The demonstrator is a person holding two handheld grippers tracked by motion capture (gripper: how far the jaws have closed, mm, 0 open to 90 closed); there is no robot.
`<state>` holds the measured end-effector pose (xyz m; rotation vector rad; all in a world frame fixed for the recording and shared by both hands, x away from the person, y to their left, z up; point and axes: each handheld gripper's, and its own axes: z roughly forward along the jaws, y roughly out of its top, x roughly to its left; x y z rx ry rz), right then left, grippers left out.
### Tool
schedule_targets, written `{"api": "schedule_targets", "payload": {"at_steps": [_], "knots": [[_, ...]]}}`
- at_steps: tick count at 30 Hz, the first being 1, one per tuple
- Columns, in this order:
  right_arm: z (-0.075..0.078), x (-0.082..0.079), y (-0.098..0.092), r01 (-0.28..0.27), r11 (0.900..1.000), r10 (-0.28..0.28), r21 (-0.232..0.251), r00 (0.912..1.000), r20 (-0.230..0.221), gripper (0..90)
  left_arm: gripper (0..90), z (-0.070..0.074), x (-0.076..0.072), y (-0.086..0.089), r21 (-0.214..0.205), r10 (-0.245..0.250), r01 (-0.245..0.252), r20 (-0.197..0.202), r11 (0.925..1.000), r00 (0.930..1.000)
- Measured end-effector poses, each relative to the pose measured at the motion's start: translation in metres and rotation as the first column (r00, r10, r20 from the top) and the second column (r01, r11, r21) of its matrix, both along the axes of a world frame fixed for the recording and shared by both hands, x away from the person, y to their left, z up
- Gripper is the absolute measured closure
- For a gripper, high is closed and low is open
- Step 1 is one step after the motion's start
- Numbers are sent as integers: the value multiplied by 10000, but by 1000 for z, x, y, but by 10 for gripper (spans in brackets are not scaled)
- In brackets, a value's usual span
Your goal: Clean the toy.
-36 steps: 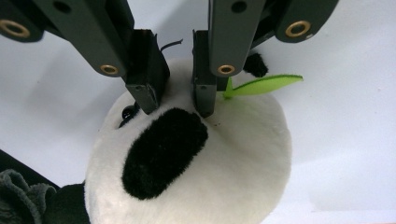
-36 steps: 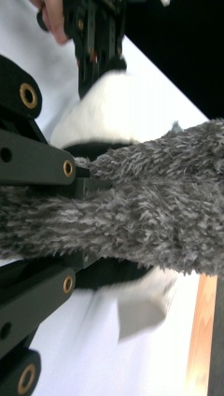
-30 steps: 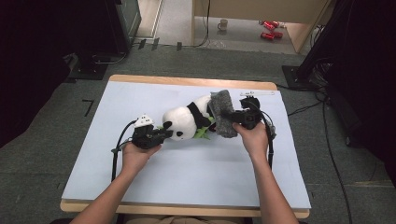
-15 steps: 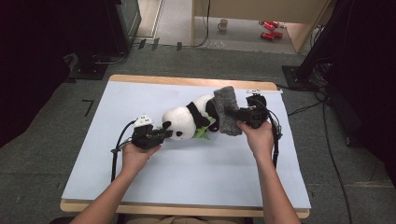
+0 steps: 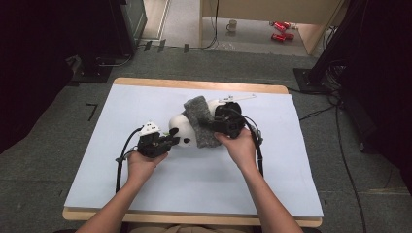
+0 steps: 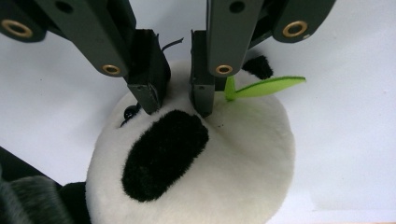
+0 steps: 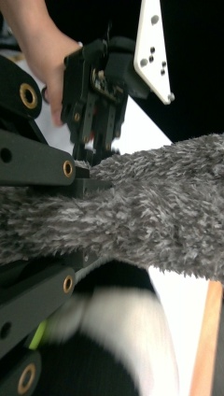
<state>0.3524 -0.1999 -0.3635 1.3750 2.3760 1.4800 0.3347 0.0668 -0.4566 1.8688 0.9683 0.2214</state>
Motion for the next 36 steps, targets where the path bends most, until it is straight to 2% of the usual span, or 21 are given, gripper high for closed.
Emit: {"api": "schedule_targets", "payload": {"at_steps": [4,5,8,10,12,14,19,22,26,31,36], "knots": [[-6,1,17,-487,9977,500,468,9984,-264,765,773,0,-2,-1,9,50,-50,63,10000,10000],[-6,1,22,-565,9973,578,459,9979,-287,765,773,0,-2,-1,2,57,-57,38,10000,10000],[-12,2,31,-710,9970,720,311,9969,-313,762,773,0,-2,-1,63,65,-65,80,10000,9999],[-20,4,35,-712,9975,710,-41,9967,-403,760,773,0,-2,-2,91,67,-68,83,9999,9999],[-26,6,35,-684,9975,675,-165,9964,-517,760,773,-1,-1,-2,102,15,-15,6,9999,10000],[-29,8,31,-645,9978,638,-155,9969,-456,760,772,-1,1,-2,47,-55,55,-58,10000,10000],[-26,9,18,-246,9971,224,-720,9992,-316,752,775,-1,4,-1,139,-92,93,-104,9999,9999],[-25,11,5,178,9952,-208,-961,9993,-307,755,774,-1,6,-1,109,-148,150,-166,9998,9998],[-26,14,-15,502,9971,-537,-567,9967,-608,761,774,0,6,-4,261,-276,281,-185,9993,9994],[-21,13,-32,930,9946,-953,-452,9941,-518,760,774,1,9,-4,227,-285,292,-292,9993,9992],[-16,13,-58,1776,9825,-1798,-555,9829,-387,757,774,2,11,-3,224,-292,301,-381,9993,9988]]}}
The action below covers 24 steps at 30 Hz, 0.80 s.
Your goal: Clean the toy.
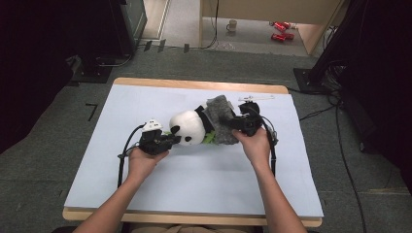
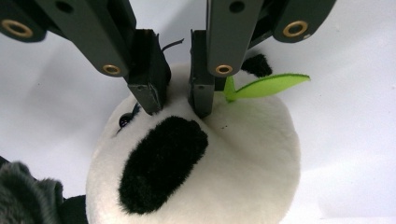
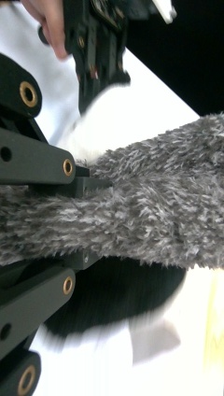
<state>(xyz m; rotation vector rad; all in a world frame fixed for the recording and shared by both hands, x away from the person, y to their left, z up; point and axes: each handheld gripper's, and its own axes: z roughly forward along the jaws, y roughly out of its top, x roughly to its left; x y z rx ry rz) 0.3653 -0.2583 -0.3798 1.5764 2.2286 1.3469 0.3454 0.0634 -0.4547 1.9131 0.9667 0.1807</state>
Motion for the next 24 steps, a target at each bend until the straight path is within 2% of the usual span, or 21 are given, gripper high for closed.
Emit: {"api": "schedule_targets", "payload": {"at_steps": [4,7,19,21,24], "knots": [[-6,3,-24,585,9980,-582,226,9982,-142,756,773,0,1,-1,1,-73,73,-57,10000,10000],[-10,5,-35,861,9957,-852,332,9960,-263,754,773,0,0,-2,43,-103,103,-31,9999,9999],[-15,6,-54,1414,9899,-1408,138,9892,-409,754,772,-1,1,-2,-40,-110,110,-26,9999,9999],[-15,5,-59,1637,9865,-1639,-69,9857,-398,756,772,-1,1,-1,-54,-91,91,-40,9999,10000],[-9,3,-63,1787,9839,-1786,-7,9836,-265,758,772,-1,2,0,-110,-62,61,-92,9999,9999]]}}
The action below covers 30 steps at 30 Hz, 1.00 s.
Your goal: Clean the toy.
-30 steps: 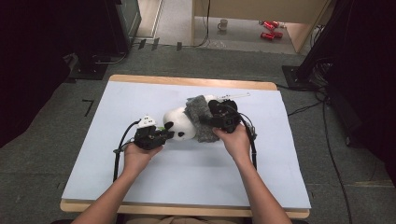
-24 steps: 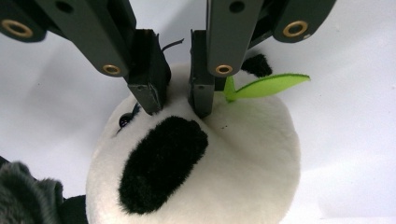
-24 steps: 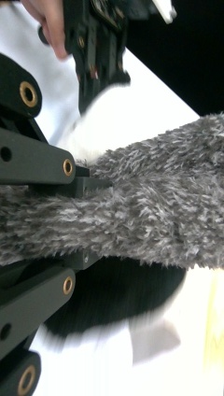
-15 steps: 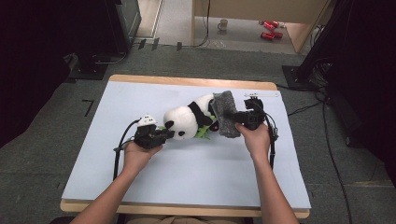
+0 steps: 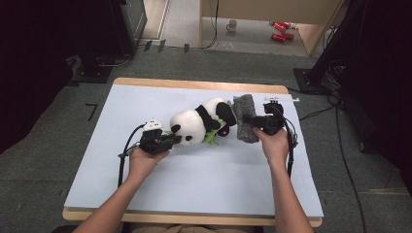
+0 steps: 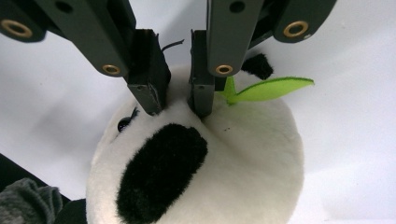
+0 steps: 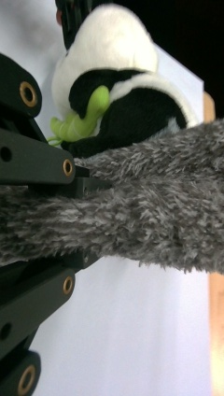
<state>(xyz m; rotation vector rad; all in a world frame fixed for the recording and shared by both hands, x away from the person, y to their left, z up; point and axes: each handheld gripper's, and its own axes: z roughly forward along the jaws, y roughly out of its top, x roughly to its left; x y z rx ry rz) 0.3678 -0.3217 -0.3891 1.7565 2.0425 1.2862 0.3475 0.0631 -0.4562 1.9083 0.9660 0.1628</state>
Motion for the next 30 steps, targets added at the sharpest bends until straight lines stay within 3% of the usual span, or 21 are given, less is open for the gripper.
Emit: {"api": "schedule_targets", "payload": {"at_steps": [5,11,17,20,26,30], "knots": [[18,-6,12,-396,9992,394,42,9980,492,758,771,0,0,0,9,-26,26,11,10000,10000],[32,-13,47,-1484,9882,1441,374,9847,984,756,770,0,-1,0,-1,-9,9,33,10000,10000],[22,-14,89,-2464,9691,2446,68,9646,981,752,768,0,-1,0,-21,3,-3,74,10000,10000],[15,-12,101,-2676,9635,2675,-107,9594,889,743,766,0,-2,-1,-58,4,-4,91,10000,10000],[-3,-9,112,-2690,9607,2740,-678,9584,803,747,715,3,-2,2,-157,-45,44,-8,9999,10000],[-5,-9,111,-2706,9586,2776,-891,9574,791,756,596,7,-2,4,251,-314,310,165,9992,9994]]}}
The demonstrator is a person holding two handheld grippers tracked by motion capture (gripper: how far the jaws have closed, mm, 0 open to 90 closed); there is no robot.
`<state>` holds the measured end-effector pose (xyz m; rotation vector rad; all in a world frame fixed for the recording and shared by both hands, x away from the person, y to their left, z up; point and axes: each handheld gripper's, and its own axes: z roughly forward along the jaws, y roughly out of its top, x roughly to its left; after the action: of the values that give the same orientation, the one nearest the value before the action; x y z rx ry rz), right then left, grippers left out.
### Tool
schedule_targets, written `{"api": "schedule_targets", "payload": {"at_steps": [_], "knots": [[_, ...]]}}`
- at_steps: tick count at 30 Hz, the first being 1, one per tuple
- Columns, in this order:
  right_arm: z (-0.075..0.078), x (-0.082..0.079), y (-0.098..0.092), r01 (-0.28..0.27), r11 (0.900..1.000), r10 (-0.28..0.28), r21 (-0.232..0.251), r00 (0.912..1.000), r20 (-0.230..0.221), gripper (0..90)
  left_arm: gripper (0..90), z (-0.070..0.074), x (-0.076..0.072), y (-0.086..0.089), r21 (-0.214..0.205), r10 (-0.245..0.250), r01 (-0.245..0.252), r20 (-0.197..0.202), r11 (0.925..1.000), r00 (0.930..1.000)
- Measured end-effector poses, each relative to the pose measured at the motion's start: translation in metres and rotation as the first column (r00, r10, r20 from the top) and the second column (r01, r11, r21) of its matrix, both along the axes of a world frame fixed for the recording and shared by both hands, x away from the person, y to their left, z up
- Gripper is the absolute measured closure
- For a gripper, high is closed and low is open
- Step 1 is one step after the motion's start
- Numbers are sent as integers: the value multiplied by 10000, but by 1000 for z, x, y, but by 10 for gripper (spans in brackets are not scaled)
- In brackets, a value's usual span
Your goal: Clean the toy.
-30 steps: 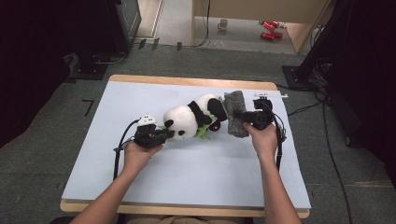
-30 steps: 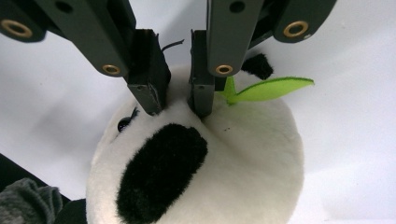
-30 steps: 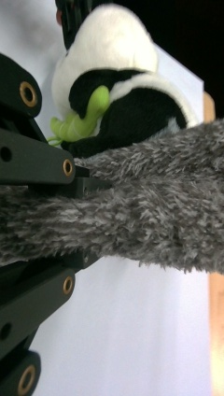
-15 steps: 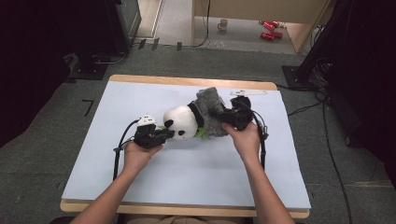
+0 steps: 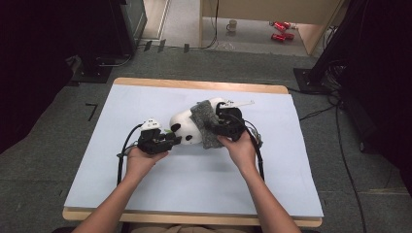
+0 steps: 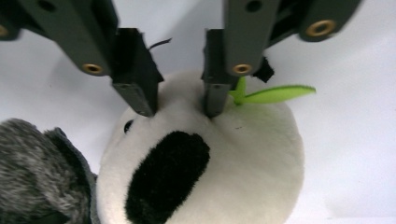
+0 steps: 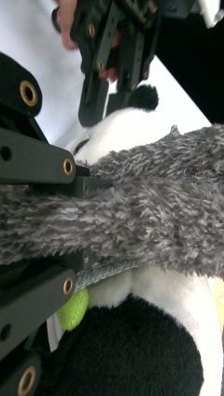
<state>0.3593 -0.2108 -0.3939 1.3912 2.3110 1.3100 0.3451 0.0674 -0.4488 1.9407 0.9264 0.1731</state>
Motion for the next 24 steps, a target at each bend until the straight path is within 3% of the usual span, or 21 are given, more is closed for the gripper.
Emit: {"api": "schedule_targets", "payload": {"at_steps": [2,6,15,19,24], "knots": [[-1,0,-1,-21,10000,21,-60,10000,70,758,524,2,-1,1,123,-130,128,155,9998,9998],[-2,0,-5,-62,10000,62,0,9999,-108,759,450,7,1,9,134,-314,313,95,9994,9995],[-2,0,-14,-22,10000,23,21,9996,-273,760,401,18,18,34,-322,-448,436,-379,9985,9983],[0,-1,-23,138,9999,-136,66,9994,-310,760,395,20,24,34,-508,-521,499,-448,9975,9976],[1,-3,-36,249,9995,-240,183,9986,-463,758,392,20,28,22,-443,-964,947,-394,9945,9946]]}}
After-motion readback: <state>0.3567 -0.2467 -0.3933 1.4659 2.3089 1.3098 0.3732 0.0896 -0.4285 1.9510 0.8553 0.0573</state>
